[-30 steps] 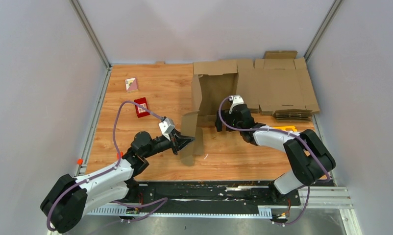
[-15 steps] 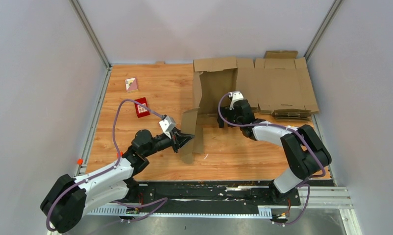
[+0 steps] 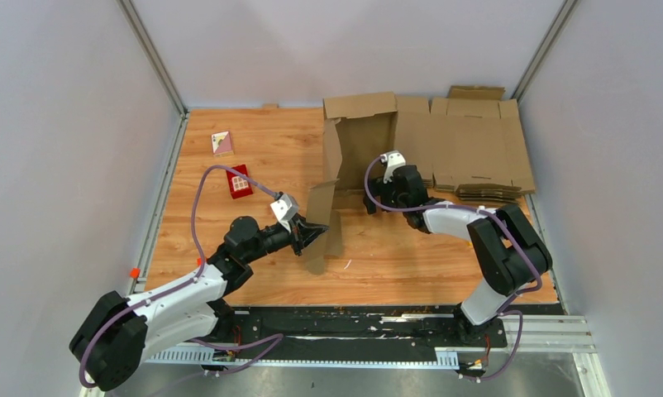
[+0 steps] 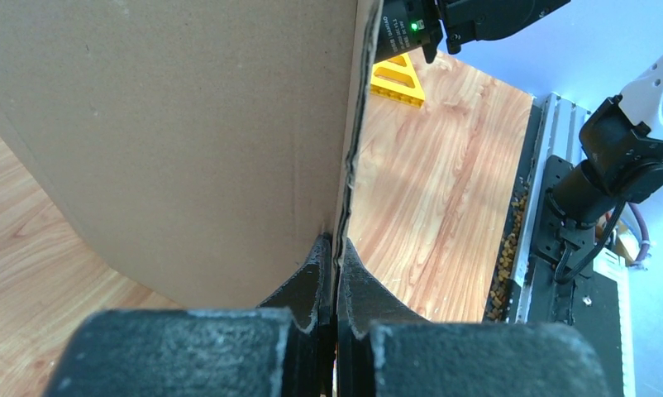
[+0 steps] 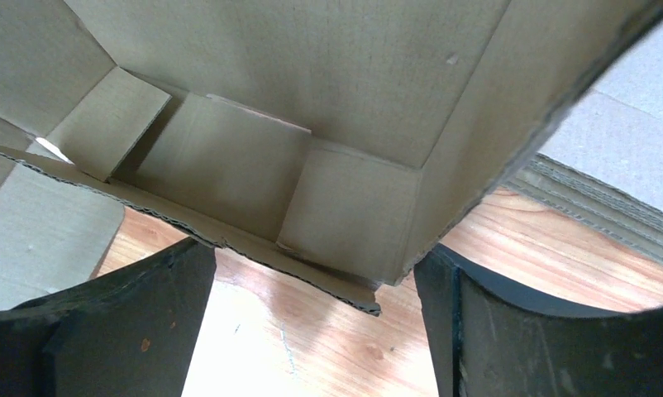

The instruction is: Fold the paper box

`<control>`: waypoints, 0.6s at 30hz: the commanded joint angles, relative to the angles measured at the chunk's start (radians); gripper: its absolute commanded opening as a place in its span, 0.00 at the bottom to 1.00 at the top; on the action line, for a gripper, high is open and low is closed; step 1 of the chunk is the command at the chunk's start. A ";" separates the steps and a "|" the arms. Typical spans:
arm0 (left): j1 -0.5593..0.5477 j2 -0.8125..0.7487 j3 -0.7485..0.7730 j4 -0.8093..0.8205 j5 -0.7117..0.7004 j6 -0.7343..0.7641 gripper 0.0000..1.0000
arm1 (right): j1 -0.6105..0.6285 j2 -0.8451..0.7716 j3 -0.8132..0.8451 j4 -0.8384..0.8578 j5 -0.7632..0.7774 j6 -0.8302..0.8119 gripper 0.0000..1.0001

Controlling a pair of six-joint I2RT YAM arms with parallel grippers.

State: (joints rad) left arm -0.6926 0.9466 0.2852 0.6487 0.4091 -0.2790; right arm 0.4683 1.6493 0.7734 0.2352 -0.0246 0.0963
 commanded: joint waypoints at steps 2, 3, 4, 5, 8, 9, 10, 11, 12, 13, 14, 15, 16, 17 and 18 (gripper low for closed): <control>-0.002 0.020 0.013 -0.088 0.026 0.000 0.00 | -0.005 0.010 0.044 0.055 -0.020 0.060 0.85; -0.002 0.019 0.011 -0.090 0.026 -0.002 0.00 | -0.005 0.005 0.035 0.068 -0.037 0.058 0.86; -0.002 0.016 0.011 -0.093 0.028 -0.003 0.00 | -0.005 -0.006 0.021 0.089 -0.049 0.056 0.89; -0.003 0.012 0.010 -0.095 0.028 -0.005 0.00 | -0.005 -0.017 0.007 0.108 -0.061 0.051 0.91; -0.002 -0.010 0.011 -0.110 0.028 -0.011 0.00 | -0.005 -0.040 -0.011 0.134 -0.054 0.018 0.95; -0.003 -0.017 0.010 -0.114 0.027 -0.010 0.00 | -0.005 -0.039 -0.004 0.129 -0.047 0.009 0.95; -0.002 -0.023 0.010 -0.119 0.023 -0.011 0.00 | -0.005 -0.033 0.006 0.120 -0.041 0.005 0.93; -0.003 -0.024 0.010 -0.122 0.019 -0.010 0.00 | -0.005 -0.023 0.021 0.110 -0.040 0.004 0.92; -0.002 -0.025 0.009 -0.122 0.017 -0.010 0.00 | -0.005 -0.009 0.035 0.105 -0.045 0.006 0.89; -0.002 -0.022 0.011 -0.121 0.018 -0.009 0.00 | -0.005 -0.004 0.039 0.108 -0.048 0.011 0.88; -0.003 -0.017 0.012 -0.120 0.021 -0.009 0.00 | -0.005 0.000 0.040 0.113 -0.048 0.018 0.86; -0.002 -0.013 0.011 -0.120 0.025 -0.008 0.00 | -0.006 0.007 0.043 0.112 -0.045 0.024 0.85; -0.003 -0.008 0.012 -0.119 0.028 -0.007 0.00 | -0.006 0.012 0.049 0.106 -0.045 0.028 0.83; -0.002 -0.002 0.014 -0.118 0.032 -0.006 0.00 | -0.005 0.017 0.050 0.105 -0.047 0.034 0.81; -0.003 0.002 0.014 -0.119 0.033 -0.006 0.00 | -0.006 0.021 0.048 0.109 -0.050 0.040 0.78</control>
State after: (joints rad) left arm -0.6922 0.9241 0.2852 0.6147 0.4099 -0.2783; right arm 0.4679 1.6527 0.7692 0.2668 -0.0616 0.1184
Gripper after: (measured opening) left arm 0.008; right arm 0.822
